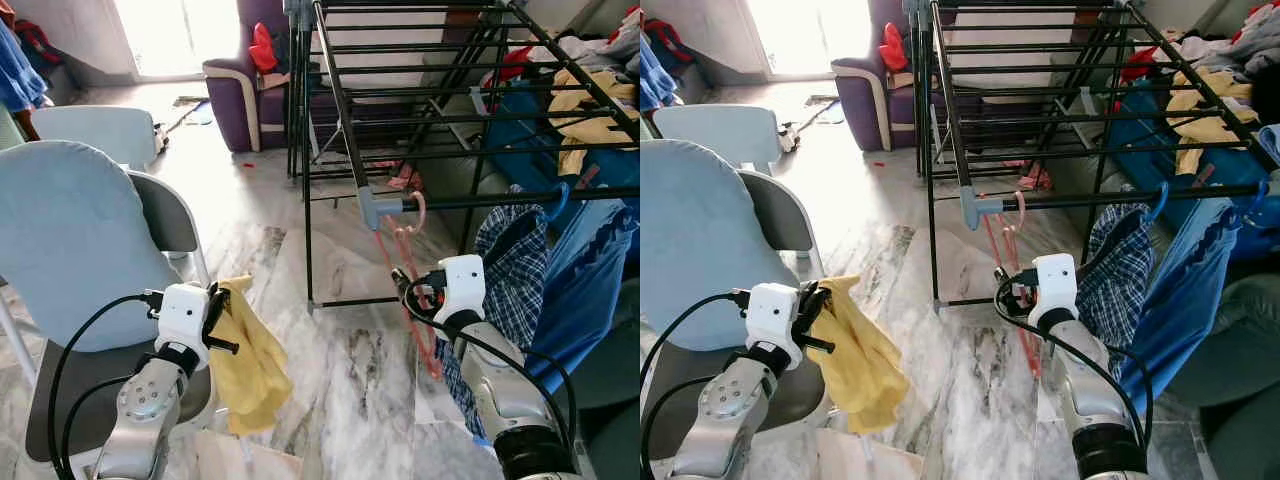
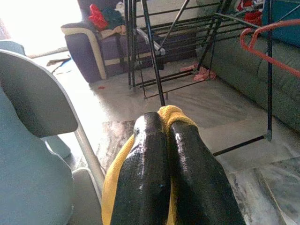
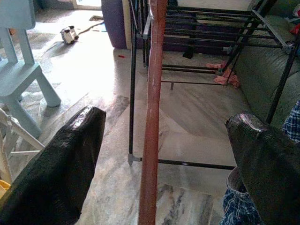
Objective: Hang hanger
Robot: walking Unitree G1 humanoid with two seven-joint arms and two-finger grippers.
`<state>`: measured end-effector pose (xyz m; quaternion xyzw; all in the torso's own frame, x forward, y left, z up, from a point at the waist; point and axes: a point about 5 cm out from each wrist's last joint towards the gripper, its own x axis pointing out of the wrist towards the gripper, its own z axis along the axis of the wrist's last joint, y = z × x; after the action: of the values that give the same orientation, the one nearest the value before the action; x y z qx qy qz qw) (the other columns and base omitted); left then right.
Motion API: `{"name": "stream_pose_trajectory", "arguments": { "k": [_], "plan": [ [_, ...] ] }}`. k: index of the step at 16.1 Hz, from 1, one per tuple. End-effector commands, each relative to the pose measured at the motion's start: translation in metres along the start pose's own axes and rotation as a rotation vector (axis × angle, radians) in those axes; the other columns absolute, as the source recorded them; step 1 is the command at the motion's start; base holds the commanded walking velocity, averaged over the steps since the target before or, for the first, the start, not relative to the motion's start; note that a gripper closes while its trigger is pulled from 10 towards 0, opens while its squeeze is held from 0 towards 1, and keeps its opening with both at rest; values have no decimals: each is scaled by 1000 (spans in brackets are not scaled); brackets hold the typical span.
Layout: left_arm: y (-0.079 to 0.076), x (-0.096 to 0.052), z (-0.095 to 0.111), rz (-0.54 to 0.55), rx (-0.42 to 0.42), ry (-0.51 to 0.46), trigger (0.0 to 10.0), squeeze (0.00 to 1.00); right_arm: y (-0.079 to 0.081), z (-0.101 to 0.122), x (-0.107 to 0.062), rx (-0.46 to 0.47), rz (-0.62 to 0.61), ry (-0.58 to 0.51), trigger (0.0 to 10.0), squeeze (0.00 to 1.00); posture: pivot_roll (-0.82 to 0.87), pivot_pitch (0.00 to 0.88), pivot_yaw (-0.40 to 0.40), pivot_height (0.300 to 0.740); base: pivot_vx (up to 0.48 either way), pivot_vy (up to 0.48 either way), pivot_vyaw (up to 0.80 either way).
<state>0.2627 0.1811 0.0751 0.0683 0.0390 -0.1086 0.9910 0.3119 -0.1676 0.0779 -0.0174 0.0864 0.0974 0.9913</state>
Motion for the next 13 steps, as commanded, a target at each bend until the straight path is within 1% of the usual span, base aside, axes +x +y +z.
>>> {"name": "stream_pose_trajectory", "arguments": {
  "k": [1,2,13],
  "plan": [
    [0,1,4,-8,5,-26,10000,0,1,2,-1,0,8,-4,10000,1000,-66,0,-17,740,270,0,0],
    [-1,1,4,-11,3,-25,10000,0,1,1,-1,2,11,1,10000,1000,-66,0,-15,740,277,0,0],
    [-1,1,3,-15,-7,-24,10000,0,2,0,-1,3,26,16,10000,1000,-66,0,-18,740,416,0,0]
  ]
}}
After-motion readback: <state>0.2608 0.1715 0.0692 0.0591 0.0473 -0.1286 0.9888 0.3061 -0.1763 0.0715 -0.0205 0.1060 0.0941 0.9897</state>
